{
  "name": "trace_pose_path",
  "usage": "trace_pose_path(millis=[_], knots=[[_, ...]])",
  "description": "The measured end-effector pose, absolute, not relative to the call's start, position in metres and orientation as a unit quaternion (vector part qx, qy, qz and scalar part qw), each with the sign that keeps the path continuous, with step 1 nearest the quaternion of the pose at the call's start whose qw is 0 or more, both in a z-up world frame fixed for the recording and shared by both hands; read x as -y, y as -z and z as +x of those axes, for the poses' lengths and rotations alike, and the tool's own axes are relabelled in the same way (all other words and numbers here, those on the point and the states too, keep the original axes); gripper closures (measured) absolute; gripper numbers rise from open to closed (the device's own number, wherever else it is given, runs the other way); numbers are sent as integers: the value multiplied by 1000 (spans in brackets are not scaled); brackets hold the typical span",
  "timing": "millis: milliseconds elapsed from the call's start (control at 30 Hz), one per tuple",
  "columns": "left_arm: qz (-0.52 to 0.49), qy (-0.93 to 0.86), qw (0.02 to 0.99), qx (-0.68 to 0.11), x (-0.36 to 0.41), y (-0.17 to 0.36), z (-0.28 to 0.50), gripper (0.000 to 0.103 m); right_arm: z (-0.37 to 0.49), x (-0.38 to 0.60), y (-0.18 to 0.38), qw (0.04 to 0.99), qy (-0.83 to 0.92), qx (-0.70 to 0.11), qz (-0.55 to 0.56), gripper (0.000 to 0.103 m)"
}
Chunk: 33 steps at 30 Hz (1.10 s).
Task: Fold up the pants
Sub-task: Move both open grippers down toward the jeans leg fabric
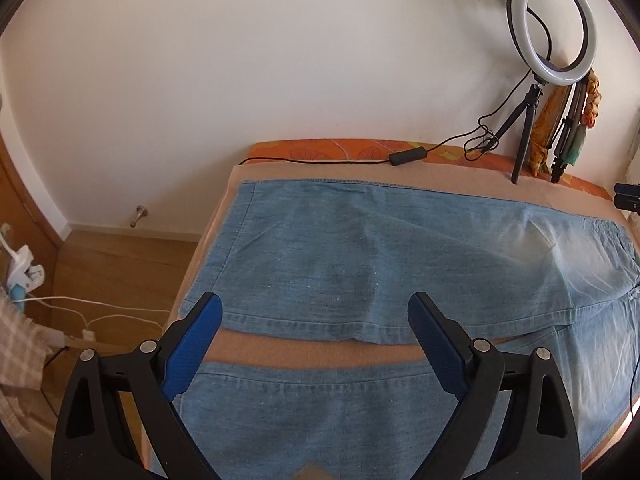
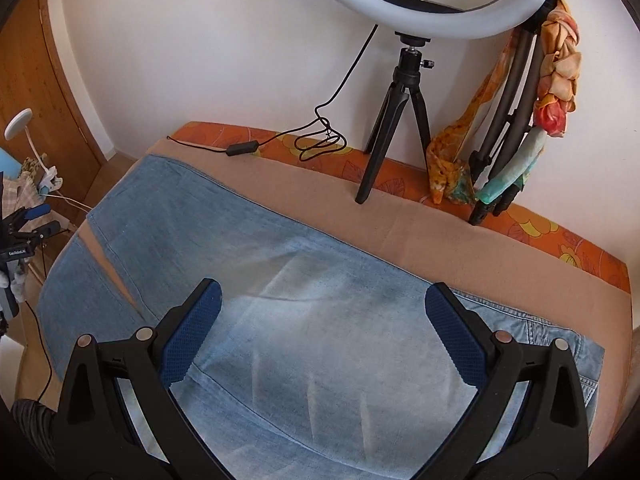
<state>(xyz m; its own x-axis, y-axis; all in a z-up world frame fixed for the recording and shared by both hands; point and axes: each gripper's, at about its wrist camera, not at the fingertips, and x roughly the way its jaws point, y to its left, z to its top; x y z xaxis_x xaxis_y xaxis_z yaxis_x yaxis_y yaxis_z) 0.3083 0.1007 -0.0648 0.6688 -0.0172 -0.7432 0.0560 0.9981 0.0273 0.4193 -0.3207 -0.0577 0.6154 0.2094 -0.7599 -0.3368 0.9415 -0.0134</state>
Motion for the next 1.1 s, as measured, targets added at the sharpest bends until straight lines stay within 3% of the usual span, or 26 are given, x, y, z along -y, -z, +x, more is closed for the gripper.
trace_pose_path(millis=[533, 667, 967, 1100], knots=[[14, 9, 890, -456, -93, 121, 413, 11, 530, 294, 148, 861, -205, -451, -117, 0], [-9, 14, 888, -460, -99, 130, 423, 12, 543, 293, 156, 854, -218, -458, -116, 7], [-44, 8, 875, -481, -109, 155, 437, 18, 553, 273, 173, 831, -239, -476, -160, 9], [-48, 2, 873, -486, -112, 164, 441, 18, 545, 266, 173, 830, -247, -469, -172, 20]])
